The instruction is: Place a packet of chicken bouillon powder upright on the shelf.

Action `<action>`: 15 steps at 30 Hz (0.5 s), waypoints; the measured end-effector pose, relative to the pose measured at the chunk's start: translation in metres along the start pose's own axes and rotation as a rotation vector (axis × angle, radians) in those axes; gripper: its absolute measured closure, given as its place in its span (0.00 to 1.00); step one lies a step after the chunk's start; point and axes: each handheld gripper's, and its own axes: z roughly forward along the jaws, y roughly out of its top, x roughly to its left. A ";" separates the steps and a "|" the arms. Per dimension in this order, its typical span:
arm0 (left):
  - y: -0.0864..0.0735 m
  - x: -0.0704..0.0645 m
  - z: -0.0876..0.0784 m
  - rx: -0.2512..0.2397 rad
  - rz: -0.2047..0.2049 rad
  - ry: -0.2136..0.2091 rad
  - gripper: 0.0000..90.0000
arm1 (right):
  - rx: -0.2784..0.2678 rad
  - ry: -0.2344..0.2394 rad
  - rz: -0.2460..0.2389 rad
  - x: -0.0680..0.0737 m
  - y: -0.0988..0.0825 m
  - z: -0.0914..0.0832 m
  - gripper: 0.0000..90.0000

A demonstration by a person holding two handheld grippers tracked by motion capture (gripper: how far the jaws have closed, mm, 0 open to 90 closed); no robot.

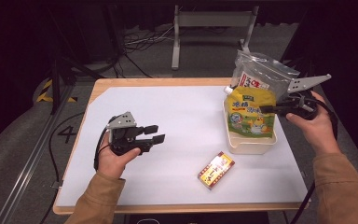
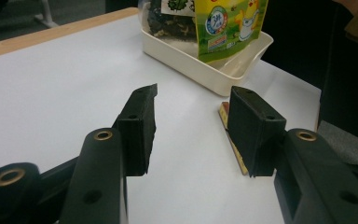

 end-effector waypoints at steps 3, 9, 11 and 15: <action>0.000 0.000 0.002 0.004 -0.002 -0.005 0.58 | -0.001 0.001 0.007 0.000 -0.004 0.003 0.98; 0.000 0.000 0.005 0.008 -0.001 -0.008 0.57 | -0.011 0.004 0.031 -0.001 -0.016 0.008 0.98; 0.000 0.000 0.005 0.011 -0.004 -0.009 0.57 | -0.021 0.005 0.041 -0.002 -0.020 0.009 0.98; 0.000 -0.001 0.006 0.016 -0.003 -0.011 0.57 | -0.042 0.010 0.071 -0.003 -0.030 0.009 0.97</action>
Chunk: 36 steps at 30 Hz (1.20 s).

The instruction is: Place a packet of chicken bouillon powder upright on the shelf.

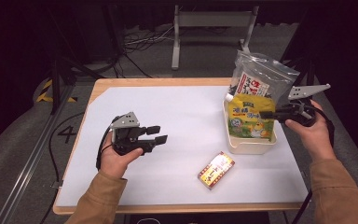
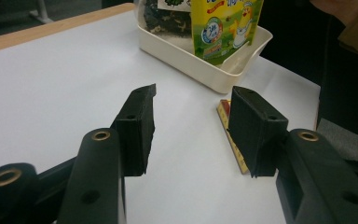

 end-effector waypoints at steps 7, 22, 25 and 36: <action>0.000 -0.001 0.003 0.004 0.005 -0.005 0.56 | 0.009 -0.002 0.020 -0.001 -0.011 0.001 0.96; 0.000 -0.005 0.010 0.031 -0.001 -0.011 0.52 | 0.018 -0.018 0.051 0.001 -0.029 -0.004 0.95; -0.001 -0.006 0.012 0.040 -0.002 -0.009 0.51 | 0.024 -0.031 0.058 0.002 -0.029 -0.004 0.92; 0.001 -0.011 0.026 0.097 0.010 -0.002 0.44 | -0.037 -0.078 0.095 0.013 -0.031 -0.024 0.65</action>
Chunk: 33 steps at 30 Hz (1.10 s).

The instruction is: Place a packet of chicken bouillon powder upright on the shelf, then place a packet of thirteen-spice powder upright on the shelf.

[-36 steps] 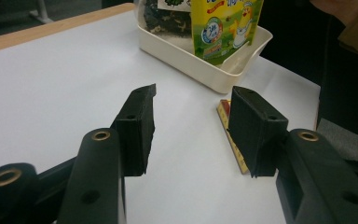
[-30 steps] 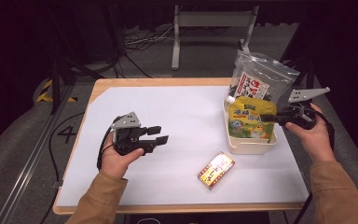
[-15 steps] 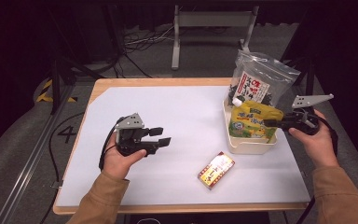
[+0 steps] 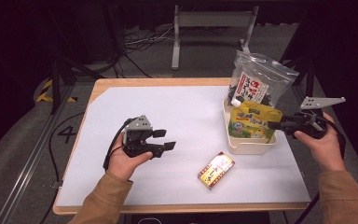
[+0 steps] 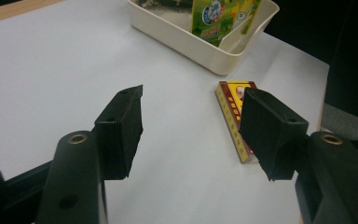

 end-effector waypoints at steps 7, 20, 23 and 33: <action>0.004 -0.008 0.010 0.030 0.016 -0.019 0.41 | -0.015 -0.037 -0.008 0.012 0.000 -0.012 0.57; 0.010 -0.021 0.031 0.103 0.039 -0.054 0.40 | -0.058 -0.097 0.004 0.037 -0.003 -0.028 0.53; 0.010 -0.024 0.036 0.118 0.039 -0.063 0.40 | -0.090 -0.094 0.009 0.044 -0.004 -0.032 0.53; 0.012 -0.035 0.051 0.134 0.049 -0.091 0.39 | -0.077 -0.092 -0.036 0.064 -0.010 -0.022 0.52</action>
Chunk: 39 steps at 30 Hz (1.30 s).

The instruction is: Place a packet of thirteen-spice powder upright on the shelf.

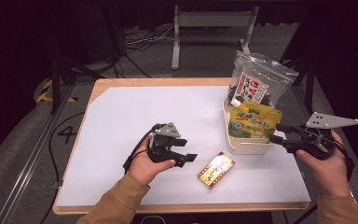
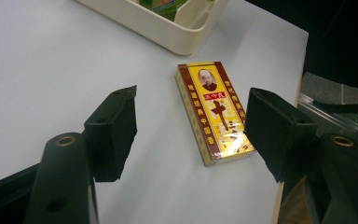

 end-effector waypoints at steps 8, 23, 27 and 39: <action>-0.001 -0.005 0.009 0.019 0.004 0.006 0.38 | -0.015 0.013 -0.009 0.011 -0.005 0.006 0.50; -0.002 -0.016 0.044 0.080 0.001 -0.015 0.34 | 0.004 0.027 -0.003 0.021 -0.007 0.008 0.44; -0.004 -0.019 0.055 0.098 0.006 -0.007 0.35 | 0.007 0.030 -0.008 0.023 -0.008 0.009 0.44; -0.010 -0.026 0.075 0.134 -0.077 -0.011 0.32 | 0.015 0.034 -0.010 0.025 -0.009 0.011 0.44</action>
